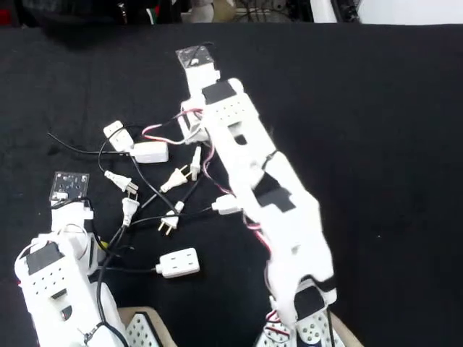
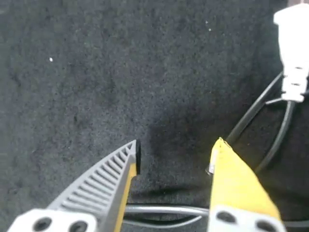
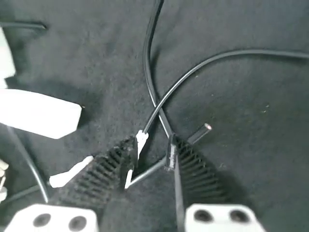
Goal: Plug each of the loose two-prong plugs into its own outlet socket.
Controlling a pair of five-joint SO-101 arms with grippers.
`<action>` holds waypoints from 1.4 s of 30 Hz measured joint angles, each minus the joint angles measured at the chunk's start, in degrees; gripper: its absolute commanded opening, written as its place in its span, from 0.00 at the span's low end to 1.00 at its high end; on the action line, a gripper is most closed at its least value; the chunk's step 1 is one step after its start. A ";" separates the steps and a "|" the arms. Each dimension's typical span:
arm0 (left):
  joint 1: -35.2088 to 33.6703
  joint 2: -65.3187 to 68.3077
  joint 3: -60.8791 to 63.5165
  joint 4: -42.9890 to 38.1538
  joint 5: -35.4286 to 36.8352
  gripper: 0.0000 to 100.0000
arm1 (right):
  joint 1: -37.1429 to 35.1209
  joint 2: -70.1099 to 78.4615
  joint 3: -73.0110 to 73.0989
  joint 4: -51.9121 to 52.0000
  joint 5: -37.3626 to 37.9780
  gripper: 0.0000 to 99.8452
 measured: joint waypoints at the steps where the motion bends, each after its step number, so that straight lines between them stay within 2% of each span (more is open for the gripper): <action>1: 0.00 0.00 0.18 -0.18 -0.09 0.24 | 0.00 2.02 -3.34 2.20 -0.09 0.12; 9: 0.00 0.00 0.70 -0.18 -0.09 0.24 | -0.09 17.85 -31.12 17.58 -4.40 0.12; 16: 0.00 0.00 0.70 -0.18 -0.09 0.24 | -0.18 28.40 -41.32 18.99 -4.92 0.12; 30: 0.00 0.00 0.70 -0.18 -0.09 0.24 | 0.00 33.32 -45.54 18.99 -5.01 0.12; 36: 0.00 0.00 0.70 -0.18 -0.09 0.24 | 0.00 33.32 -45.27 19.08 -12.31 0.12; 42: 0.00 0.00 0.70 -0.18 -0.09 0.24 | 0.00 32.79 -43.34 19.08 -13.63 0.10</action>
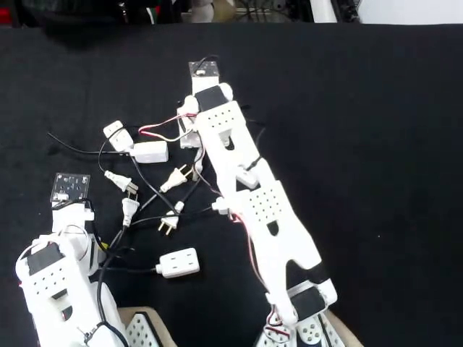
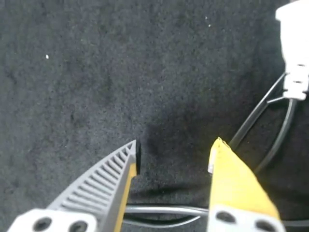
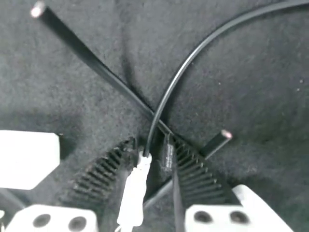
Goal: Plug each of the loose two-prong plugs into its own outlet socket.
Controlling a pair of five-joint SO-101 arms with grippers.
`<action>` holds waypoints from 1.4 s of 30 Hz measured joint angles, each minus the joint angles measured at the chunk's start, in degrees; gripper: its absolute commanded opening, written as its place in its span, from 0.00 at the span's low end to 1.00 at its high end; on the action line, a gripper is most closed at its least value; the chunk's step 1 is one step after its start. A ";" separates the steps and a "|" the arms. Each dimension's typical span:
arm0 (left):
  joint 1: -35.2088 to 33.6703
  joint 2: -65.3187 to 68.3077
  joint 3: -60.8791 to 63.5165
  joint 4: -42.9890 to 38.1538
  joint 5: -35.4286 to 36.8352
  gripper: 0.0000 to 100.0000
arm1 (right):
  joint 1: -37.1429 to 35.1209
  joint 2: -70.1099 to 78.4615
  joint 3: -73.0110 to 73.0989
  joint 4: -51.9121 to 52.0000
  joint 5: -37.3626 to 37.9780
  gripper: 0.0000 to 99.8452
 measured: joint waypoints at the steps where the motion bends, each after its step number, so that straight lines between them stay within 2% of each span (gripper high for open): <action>1: 0.00 0.00 0.00 0.00 0.00 0.24 | 0.00 0.00 0.00 0.00 0.00 0.07; 3: 0.00 0.00 0.00 0.00 0.00 0.24 | 0.18 0.00 0.00 0.00 0.00 0.01; 11: 0.00 0.00 0.00 0.00 0.00 0.24 | 0.53 -1.85 3.34 0.00 -0.09 0.01; 19: 0.00 0.00 0.00 0.00 0.00 0.24 | 0.53 -17.23 24.62 0.00 0.97 0.01; 25: 0.00 0.00 0.00 0.00 0.00 0.24 | 0.53 -36.31 41.23 0.18 8.53 0.01; 34: 0.00 0.00 0.00 0.00 0.00 0.24 | 1.41 -57.14 56.09 0.18 23.47 0.01; 37: 0.00 0.00 0.00 0.00 0.00 0.24 | 5.36 -62.95 64.00 0.18 31.12 0.01; 42: 0.00 0.00 0.00 0.00 0.00 0.24 | 17.14 -72.35 79.56 0.18 43.43 0.01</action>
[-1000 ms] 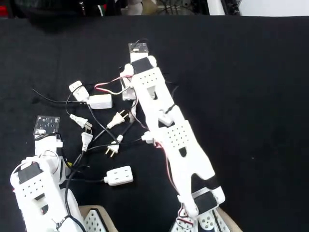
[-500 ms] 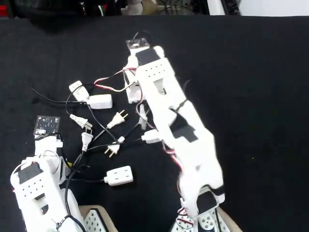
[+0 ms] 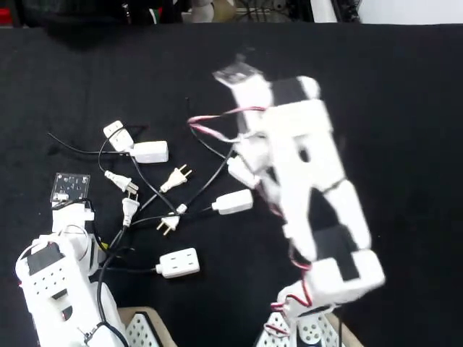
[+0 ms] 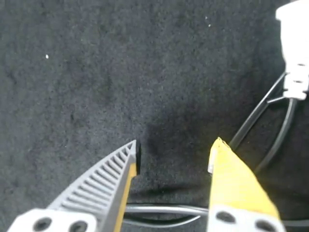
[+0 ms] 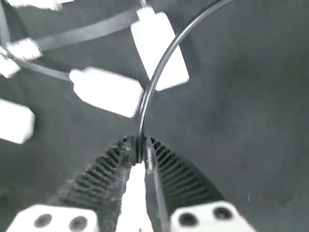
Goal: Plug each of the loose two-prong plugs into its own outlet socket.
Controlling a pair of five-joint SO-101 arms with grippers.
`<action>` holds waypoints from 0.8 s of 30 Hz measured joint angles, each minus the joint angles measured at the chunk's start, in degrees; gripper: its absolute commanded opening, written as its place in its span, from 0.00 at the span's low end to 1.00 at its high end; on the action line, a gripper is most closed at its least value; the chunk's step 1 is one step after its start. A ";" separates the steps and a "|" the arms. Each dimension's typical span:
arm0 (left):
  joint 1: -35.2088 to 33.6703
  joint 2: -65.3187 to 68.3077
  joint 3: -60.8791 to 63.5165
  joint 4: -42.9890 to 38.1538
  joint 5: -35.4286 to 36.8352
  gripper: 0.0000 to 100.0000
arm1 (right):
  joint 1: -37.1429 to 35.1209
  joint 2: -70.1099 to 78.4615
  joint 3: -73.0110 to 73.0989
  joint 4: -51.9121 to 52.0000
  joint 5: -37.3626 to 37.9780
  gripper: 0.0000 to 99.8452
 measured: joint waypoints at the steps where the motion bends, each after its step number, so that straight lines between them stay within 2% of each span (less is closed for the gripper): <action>1: 0.00 0.00 0.00 0.00 0.00 0.24 | 2.46 -1.58 2.99 0.00 2.29 0.01; 4: 0.00 0.00 0.00 0.00 0.00 0.24 | 8.53 -4.04 11.78 -1.41 7.38 0.01; 7: 0.00 0.00 0.00 0.00 0.00 0.24 | 11.69 -4.13 19.78 -7.47 9.32 0.02; 11: 0.00 0.00 0.00 0.00 0.00 0.24 | 11.60 -2.11 27.96 -17.41 9.85 0.10; 14: 0.00 0.00 0.00 0.00 0.00 0.24 | 10.20 0.79 29.63 -21.27 7.65 0.11; 21: 0.00 0.00 0.44 0.00 0.18 0.24 | 8.97 6.15 29.54 -21.98 6.77 0.11; 24: 0.00 -0.09 0.44 0.00 0.18 0.24 | 8.97 7.74 27.34 -18.90 6.77 0.14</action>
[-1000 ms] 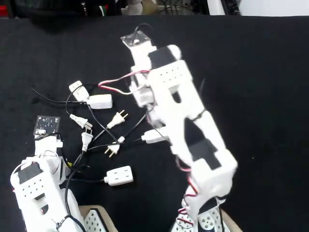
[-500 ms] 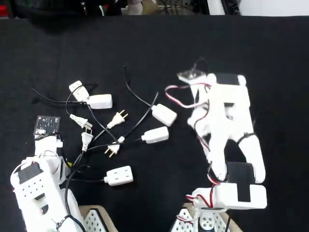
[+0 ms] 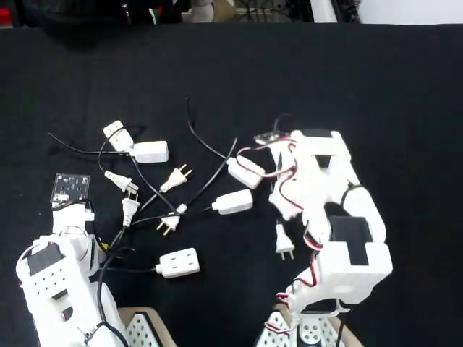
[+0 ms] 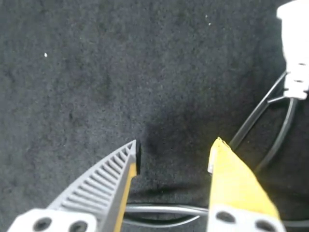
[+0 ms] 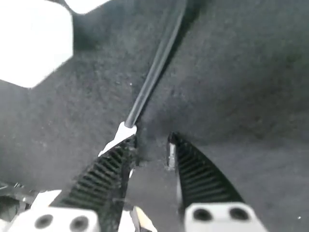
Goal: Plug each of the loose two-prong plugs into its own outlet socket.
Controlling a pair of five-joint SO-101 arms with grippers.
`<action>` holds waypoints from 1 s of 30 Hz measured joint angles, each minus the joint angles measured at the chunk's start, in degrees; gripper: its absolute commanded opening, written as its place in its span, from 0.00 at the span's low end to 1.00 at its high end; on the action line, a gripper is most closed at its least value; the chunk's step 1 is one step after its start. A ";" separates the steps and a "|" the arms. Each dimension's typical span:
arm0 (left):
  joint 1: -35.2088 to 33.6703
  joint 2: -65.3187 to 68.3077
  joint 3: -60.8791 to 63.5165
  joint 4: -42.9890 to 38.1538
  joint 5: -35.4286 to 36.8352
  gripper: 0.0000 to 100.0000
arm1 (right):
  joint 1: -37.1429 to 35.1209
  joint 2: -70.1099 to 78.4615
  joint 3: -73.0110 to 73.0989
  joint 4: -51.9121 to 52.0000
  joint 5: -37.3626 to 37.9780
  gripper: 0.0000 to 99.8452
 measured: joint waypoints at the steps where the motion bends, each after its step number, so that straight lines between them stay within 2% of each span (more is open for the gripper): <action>1: 0.00 -0.09 0.00 0.00 0.00 0.24 | 0.00 0.44 -1.67 1.76 0.00 0.16; 4: 0.00 -0.09 0.00 0.00 0.00 0.24 | 0.00 0.44 -6.07 8.79 0.00 0.18; 7: 0.00 -0.09 0.00 0.00 0.00 0.24 | -0.70 0.44 -9.14 14.95 -3.16 0.18; 12: 0.00 -0.09 0.00 0.00 0.00 0.24 | -2.64 0.97 -8.35 15.91 -9.58 0.18; 18: 0.00 -0.09 0.00 0.00 0.00 0.24 | -6.95 0.97 -0.70 9.14 -12.31 0.18; 25: 0.00 -0.09 0.00 0.00 0.00 0.24 | -7.65 0.97 4.40 1.05 -14.77 0.17; 27: 0.00 -0.09 0.00 0.00 0.00 0.24 | -7.65 0.88 5.01 0.62 -14.77 0.14; 30: 0.00 -0.09 0.00 0.00 0.00 0.24 | -7.56 0.88 5.27 0.53 -14.77 0.03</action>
